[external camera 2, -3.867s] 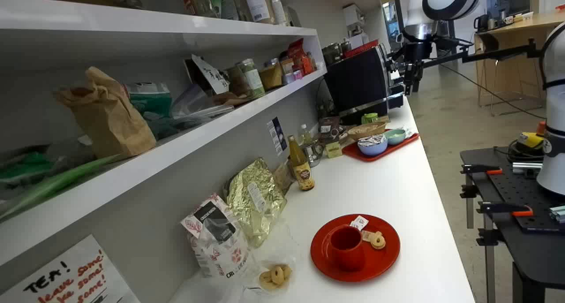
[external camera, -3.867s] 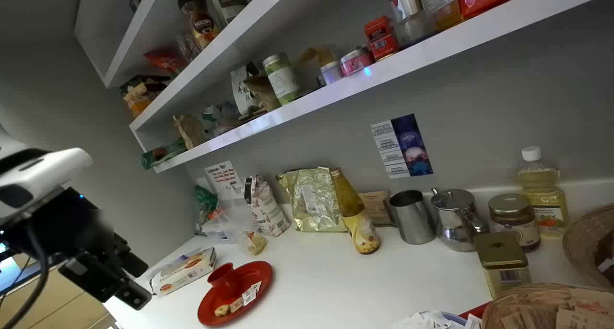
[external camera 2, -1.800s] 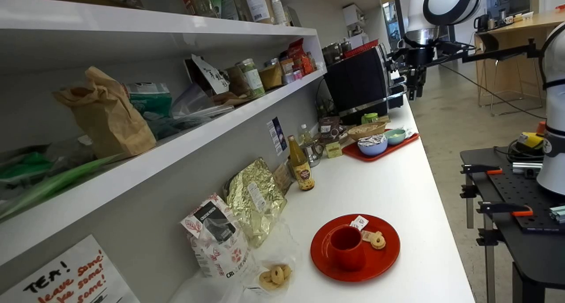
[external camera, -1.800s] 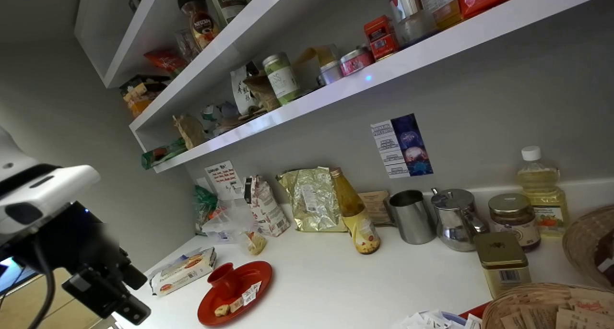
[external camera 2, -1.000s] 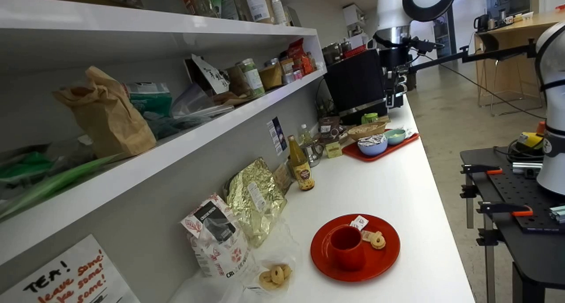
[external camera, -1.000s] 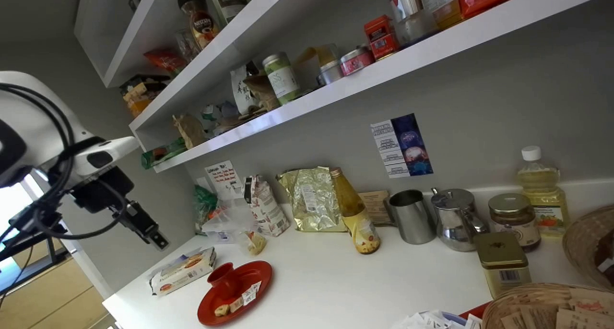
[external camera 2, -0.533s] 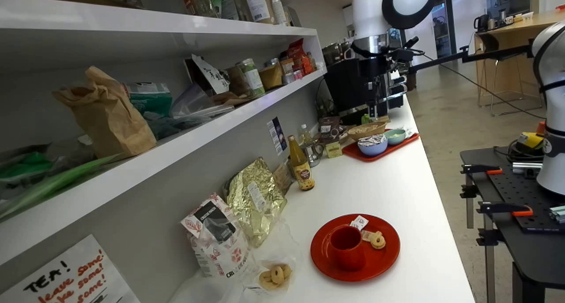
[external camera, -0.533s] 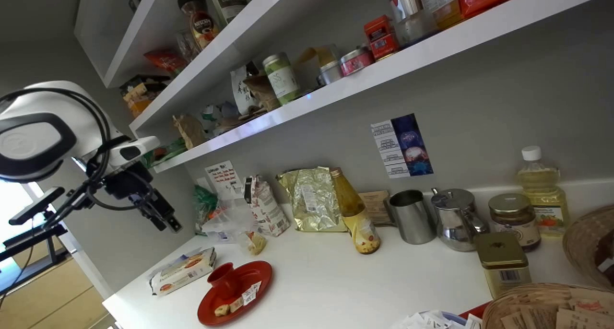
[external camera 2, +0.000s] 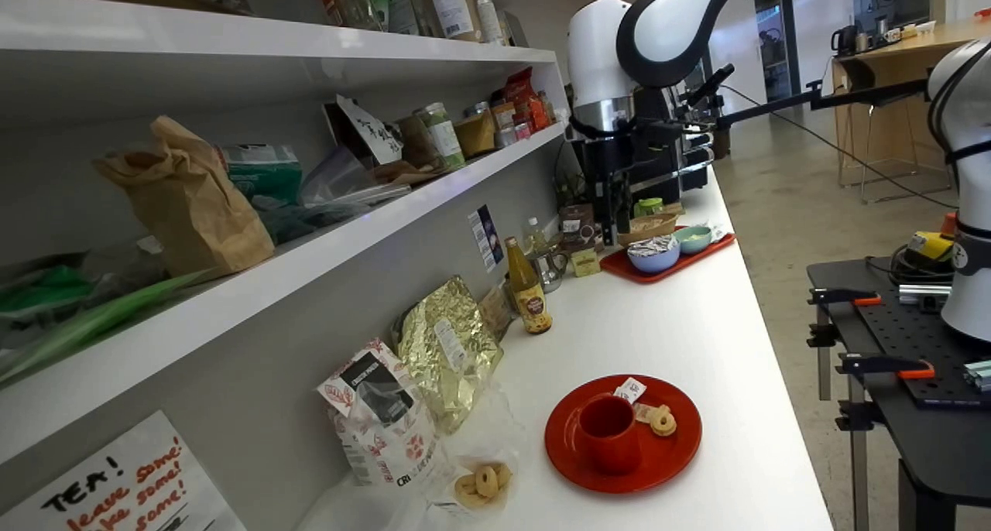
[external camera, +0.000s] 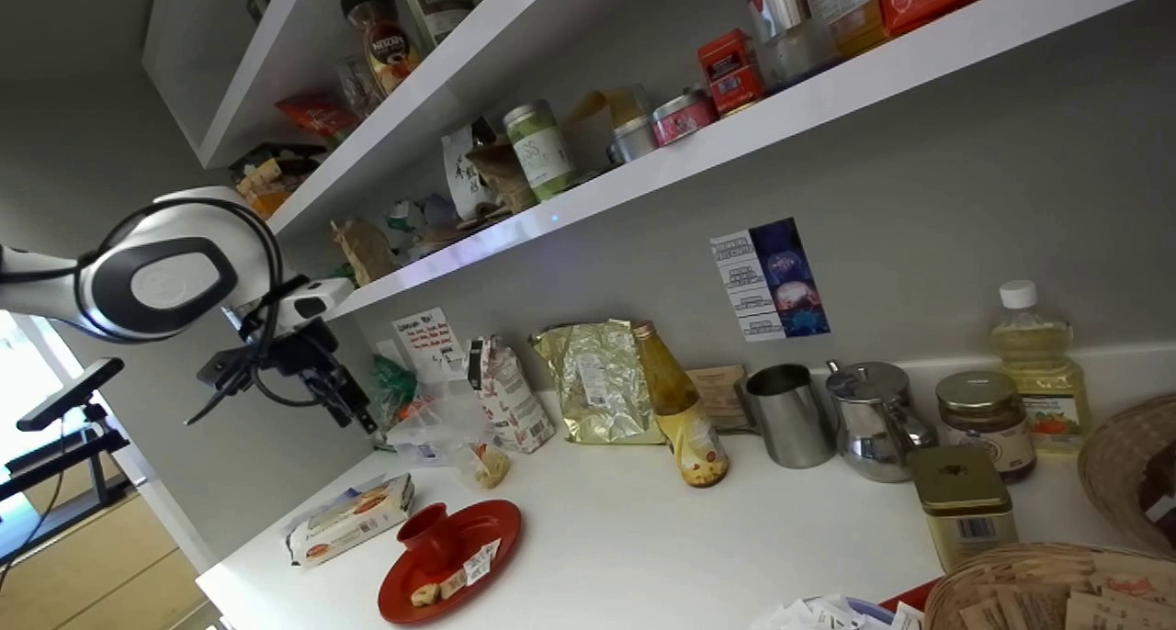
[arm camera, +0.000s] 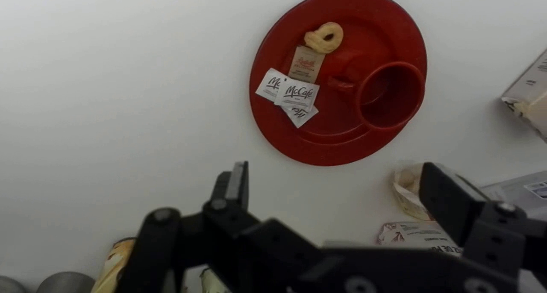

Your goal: Remove the orange cup from the orange plate and put it on the counter

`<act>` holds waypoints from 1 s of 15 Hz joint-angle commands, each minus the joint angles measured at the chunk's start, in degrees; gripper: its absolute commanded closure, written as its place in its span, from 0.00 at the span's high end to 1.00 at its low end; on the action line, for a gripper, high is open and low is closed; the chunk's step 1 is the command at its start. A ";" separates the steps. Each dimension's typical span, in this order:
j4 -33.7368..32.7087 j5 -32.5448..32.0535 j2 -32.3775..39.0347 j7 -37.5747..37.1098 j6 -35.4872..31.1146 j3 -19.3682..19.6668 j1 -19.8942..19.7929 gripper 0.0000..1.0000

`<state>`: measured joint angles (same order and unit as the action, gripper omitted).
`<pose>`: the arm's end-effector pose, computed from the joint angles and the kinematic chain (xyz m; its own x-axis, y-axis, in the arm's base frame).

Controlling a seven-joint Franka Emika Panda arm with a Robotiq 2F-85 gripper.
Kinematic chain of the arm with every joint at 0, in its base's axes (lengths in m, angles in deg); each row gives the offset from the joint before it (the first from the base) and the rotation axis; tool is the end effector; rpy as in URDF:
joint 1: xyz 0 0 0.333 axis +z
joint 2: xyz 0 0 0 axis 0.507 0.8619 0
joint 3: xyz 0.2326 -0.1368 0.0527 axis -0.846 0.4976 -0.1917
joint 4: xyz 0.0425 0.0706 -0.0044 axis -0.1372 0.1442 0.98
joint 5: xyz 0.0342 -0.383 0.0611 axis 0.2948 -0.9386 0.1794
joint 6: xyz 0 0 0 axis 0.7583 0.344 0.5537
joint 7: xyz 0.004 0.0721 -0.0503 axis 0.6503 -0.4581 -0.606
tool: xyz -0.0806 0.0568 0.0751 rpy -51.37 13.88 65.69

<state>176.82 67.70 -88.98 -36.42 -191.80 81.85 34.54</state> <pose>0.4875 0.0814 0.3525 0.9919 -0.0643 0.1092 -0.0535 -0.9936 -0.0995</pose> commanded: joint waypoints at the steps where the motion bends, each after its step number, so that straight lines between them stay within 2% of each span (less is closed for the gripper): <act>1: -3.40 2.10 7.52 -1.41 -1.86 -1.57 1.81 1.00; 3: -3.56 -0.08 10.75 -3.58 -3.37 -2.87 2.70 1.00; 6: -4.63 -7.89 15.57 -9.14 -6.15 -3.87 3.96 1.00; 8: -6.92 -15.05 19.09 -14.64 -6.34 -3.41 5.36 1.00; 11: -11.69 -22.13 23.20 -19.91 -4.33 -2.03 7.44 1.00; 15: -17.58 -24.43 27.02 -20.42 -2.57 -0.63 9.13 1.00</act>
<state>165.17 45.43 -65.60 -55.55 -197.11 79.53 41.71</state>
